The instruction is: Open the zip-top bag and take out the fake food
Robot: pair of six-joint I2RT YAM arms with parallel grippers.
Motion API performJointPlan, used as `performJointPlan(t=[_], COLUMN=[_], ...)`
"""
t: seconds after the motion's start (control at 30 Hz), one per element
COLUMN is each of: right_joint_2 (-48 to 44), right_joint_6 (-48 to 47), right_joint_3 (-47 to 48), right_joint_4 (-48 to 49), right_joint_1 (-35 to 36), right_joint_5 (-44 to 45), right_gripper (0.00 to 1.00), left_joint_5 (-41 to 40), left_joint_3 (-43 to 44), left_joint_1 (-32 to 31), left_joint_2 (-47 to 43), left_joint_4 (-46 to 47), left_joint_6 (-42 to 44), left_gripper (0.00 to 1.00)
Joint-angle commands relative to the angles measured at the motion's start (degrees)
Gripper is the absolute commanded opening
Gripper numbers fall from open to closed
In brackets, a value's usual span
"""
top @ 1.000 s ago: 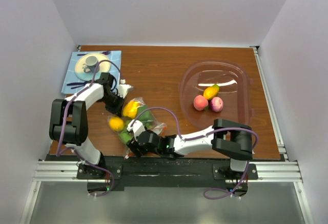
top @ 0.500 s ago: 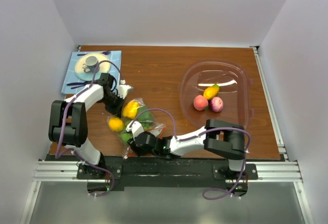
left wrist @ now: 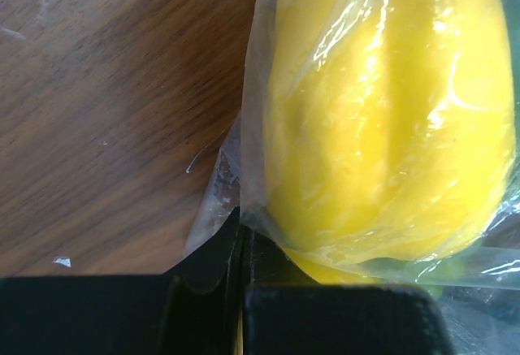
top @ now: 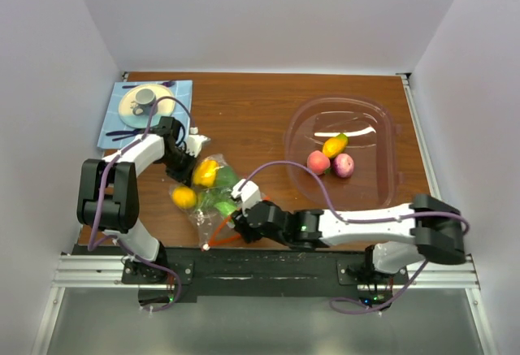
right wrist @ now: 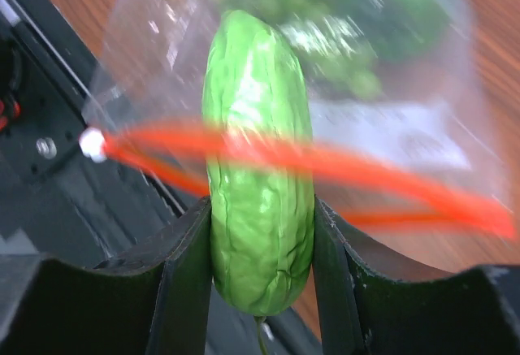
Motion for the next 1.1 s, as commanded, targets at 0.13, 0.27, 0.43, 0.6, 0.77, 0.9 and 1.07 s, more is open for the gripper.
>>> performJointPlan(t=[0.13, 0.27, 0.43, 0.6, 0.77, 0.9, 1.07], right_joint_2=[-23.01, -31.36, -30.86, -25.24, -19.26, -14.86, -12.92], right_joint_6=[8.76, 19.12, 26.53, 22.16, 18.27, 17.21, 14.41], right_joint_3=[-2.56, -0.88, -0.09, -1.40, -0.97, 0.60, 2.81], right_joint_4=[-29.70, -43.48, -48.01, -41.87, -34.84, -33.51, -32.19], right_joint_1=[-0.38, -0.82, -10.79, -21.99, -26.30, -28.68, -28.86], right_joint_5=[13.25, 30.08, 36.03, 32.78, 30.59, 28.73, 27.59], right_gripper=[0.04, 0.03, 0.02, 0.07, 0.39, 0.88, 0.99], left_joint_5=[-1.59, -0.28, 7.89, 17.19, 22.48, 22.76, 18.46], left_joint_3=[2.36, 3.50, 9.29, 17.81, 22.48, 21.44, 15.20], left_joint_1=[-0.15, -0.15, -0.23, -0.23, -0.23, -0.41, -0.41], left_joint_2=[-0.56, 0.31, -0.12, -2.84, -5.04, -6.89, -7.24], left_joint_4=[0.28, -0.85, -6.29, -15.70, -21.94, -22.57, -18.28], left_joint_6=[-1.45, -1.89, -3.12, -2.42, -1.63, -0.84, -1.10], left_gripper=[0.00, 0.00, 0.00, 0.00, 0.00, 0.00, 0.00])
